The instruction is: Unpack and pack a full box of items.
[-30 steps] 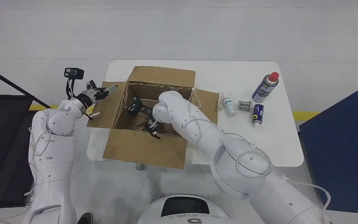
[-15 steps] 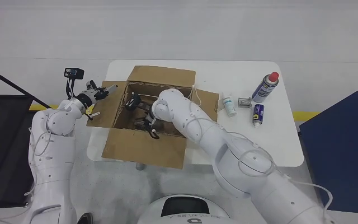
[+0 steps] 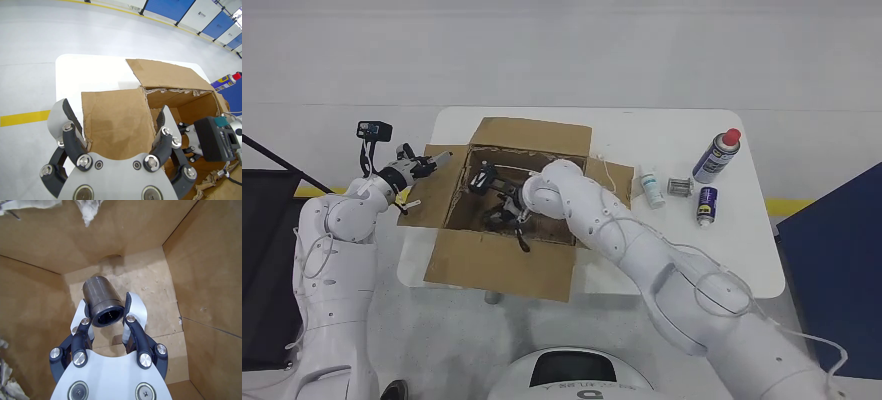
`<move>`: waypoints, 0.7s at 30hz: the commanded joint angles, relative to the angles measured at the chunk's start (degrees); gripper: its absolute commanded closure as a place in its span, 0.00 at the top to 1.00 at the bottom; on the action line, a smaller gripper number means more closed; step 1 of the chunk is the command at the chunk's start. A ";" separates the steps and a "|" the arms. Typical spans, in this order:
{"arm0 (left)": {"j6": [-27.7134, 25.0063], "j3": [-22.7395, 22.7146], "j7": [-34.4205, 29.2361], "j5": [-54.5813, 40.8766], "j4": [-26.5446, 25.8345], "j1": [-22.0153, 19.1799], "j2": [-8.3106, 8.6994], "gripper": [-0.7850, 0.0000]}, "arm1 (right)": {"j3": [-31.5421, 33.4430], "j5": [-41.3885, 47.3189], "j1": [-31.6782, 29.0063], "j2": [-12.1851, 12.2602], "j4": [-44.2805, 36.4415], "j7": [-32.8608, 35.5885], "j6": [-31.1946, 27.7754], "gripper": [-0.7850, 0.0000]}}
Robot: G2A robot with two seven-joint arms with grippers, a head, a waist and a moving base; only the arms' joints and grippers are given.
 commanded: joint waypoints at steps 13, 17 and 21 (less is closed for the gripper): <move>0.00 0.00 0.00 0.00 0.00 0.00 0.00 1.00 | 16.87 -24.39 -28.43 13.14 -51.66 18.98 16.02 0.00; 0.00 0.00 0.00 0.00 0.00 0.00 0.00 1.00 | 19.47 -23.32 -29.98 13.83 -53.78 19.14 14.49 0.00; 0.00 0.00 0.00 0.00 0.00 0.00 0.00 1.00 | 21.17 -19.10 -27.60 13.62 -50.32 21.38 14.78 0.33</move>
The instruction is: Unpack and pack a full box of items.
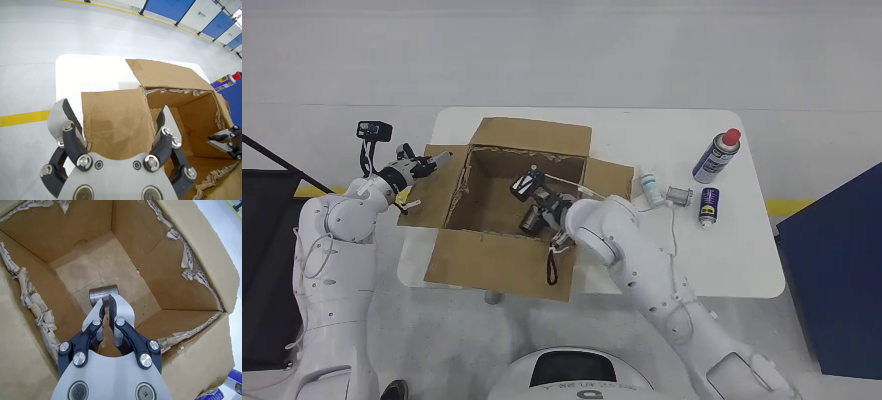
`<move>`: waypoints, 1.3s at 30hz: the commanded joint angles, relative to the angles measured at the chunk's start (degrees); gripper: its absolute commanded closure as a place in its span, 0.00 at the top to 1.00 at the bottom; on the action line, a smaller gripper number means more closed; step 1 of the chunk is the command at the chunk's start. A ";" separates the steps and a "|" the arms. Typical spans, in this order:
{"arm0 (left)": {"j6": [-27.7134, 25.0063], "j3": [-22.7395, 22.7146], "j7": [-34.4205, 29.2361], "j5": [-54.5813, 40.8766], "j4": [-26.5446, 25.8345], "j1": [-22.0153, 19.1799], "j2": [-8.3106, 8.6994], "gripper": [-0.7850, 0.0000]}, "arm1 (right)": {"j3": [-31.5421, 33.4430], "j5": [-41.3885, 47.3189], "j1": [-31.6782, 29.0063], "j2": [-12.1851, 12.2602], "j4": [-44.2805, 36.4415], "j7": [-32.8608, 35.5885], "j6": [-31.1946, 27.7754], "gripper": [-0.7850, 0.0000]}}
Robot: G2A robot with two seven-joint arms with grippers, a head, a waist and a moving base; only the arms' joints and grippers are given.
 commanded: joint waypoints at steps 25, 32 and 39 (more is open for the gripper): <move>0.00 0.00 0.00 0.00 0.00 0.00 0.00 1.00 | -18.27 17.58 25.28 -11.33 45.59 -7.82 -4.76 0.93; 0.00 0.00 0.00 0.00 0.00 0.00 0.00 1.00 | -20.92 19.38 28.62 -14.85 54.40 -10.29 -4.67 0.75; 0.00 0.00 0.00 0.00 0.00 0.00 0.00 1.00 | -22.31 20.20 30.49 -17.48 59.50 -11.28 -4.15 0.04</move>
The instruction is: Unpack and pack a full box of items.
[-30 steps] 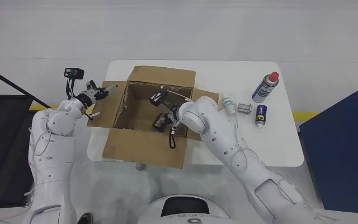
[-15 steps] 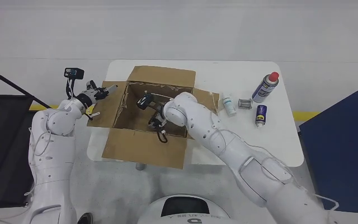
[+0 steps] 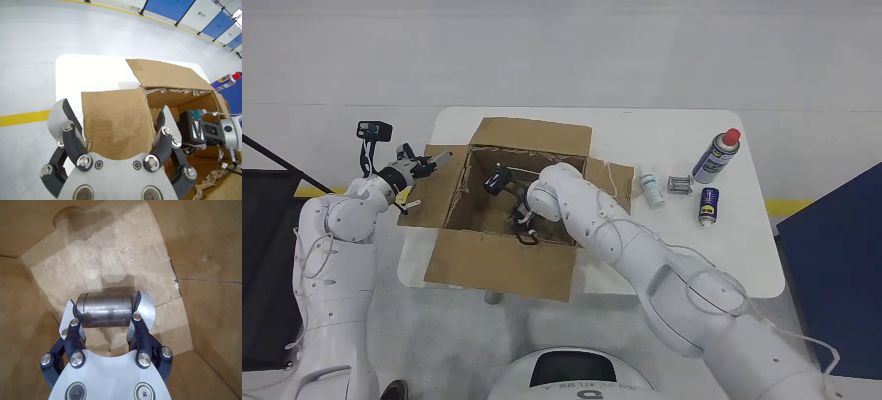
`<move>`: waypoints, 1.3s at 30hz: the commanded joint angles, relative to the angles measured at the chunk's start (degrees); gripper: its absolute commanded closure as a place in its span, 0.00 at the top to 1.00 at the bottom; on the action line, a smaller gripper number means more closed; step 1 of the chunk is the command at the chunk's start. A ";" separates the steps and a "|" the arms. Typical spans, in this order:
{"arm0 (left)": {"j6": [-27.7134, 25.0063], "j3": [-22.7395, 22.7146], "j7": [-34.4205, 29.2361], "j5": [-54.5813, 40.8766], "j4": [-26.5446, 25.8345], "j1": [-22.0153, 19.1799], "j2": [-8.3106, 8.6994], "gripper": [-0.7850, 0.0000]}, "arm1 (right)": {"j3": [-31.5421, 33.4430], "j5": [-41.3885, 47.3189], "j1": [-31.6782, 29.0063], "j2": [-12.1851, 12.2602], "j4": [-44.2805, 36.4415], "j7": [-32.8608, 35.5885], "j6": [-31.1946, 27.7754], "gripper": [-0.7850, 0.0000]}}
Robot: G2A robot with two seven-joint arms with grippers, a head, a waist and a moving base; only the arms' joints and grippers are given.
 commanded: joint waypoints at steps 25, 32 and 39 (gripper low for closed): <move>0.00 0.00 0.00 0.00 0.00 0.00 0.00 1.00 | 13.91 -21.11 -21.79 11.64 -44.96 -5.36 1.29 0.00; 0.00 0.00 0.00 0.00 0.00 0.00 0.00 1.00 | 26.09 -28.45 -39.15 16.49 -66.01 -18.75 0.27 0.00; 0.00 0.00 0.00 0.00 0.00 0.00 0.00 1.00 | 35.83 -26.60 -52.23 18.71 -76.24 -32.12 1.48 0.00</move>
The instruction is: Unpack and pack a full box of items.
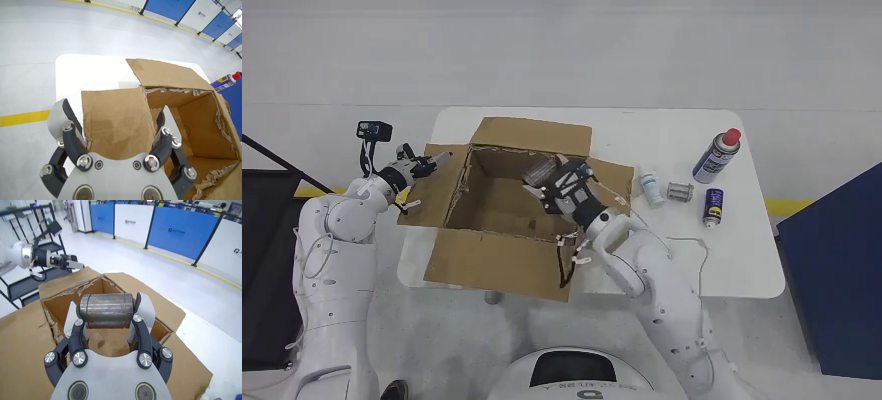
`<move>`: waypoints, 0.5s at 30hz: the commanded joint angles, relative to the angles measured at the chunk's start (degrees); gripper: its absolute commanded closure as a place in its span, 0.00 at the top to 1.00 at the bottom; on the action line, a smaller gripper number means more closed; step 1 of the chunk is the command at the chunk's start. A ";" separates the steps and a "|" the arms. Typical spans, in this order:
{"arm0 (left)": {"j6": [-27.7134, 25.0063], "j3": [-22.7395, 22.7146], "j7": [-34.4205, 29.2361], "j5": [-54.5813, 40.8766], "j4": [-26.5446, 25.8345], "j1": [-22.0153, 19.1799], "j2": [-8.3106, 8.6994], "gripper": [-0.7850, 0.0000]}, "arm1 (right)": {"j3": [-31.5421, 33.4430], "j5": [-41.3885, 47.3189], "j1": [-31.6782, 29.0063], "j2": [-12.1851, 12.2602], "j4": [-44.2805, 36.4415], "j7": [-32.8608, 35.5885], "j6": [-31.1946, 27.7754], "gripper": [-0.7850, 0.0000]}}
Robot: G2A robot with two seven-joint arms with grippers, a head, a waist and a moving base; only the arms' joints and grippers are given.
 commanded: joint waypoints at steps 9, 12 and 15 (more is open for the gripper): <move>0.00 0.00 0.00 0.00 0.00 0.00 0.00 1.00 | 3.41 2.08 -4.09 0.46 -2.73 -4.22 1.61 0.00; 0.00 0.00 0.00 0.00 0.00 0.00 0.00 1.00 | 3.30 2.07 -4.13 0.47 -2.57 -4.08 1.54 0.00; 0.00 0.00 0.00 0.00 0.00 0.00 0.00 1.00 | 3.87 2.95 -4.97 0.53 -3.17 -5.89 3.63 0.00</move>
